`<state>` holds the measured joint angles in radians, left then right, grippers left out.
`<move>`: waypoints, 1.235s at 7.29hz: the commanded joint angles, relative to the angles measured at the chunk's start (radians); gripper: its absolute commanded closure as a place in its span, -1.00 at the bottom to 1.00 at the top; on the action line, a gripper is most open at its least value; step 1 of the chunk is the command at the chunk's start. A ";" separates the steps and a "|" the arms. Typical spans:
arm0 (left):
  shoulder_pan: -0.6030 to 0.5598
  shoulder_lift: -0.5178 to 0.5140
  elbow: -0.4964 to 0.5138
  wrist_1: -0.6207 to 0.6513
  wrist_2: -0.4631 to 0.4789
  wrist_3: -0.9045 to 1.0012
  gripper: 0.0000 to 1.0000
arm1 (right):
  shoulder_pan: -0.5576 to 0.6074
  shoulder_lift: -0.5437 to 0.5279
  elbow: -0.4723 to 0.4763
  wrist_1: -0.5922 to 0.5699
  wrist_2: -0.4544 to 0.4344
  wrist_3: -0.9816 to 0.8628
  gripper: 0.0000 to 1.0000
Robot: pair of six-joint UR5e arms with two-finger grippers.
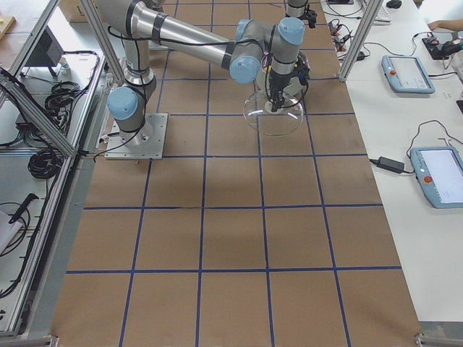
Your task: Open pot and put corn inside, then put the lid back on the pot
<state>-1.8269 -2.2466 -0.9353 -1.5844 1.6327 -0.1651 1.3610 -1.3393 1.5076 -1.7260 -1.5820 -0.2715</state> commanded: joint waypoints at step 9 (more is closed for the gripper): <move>0.189 0.538 -0.600 0.147 0.010 0.110 -1.00 | 0.467 0.338 -0.423 0.083 0.013 0.532 0.73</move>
<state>-1.6397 -1.7158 -1.5367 -1.4482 1.6434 -0.0432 1.8239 -1.0122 1.0917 -1.6356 -1.5709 0.2604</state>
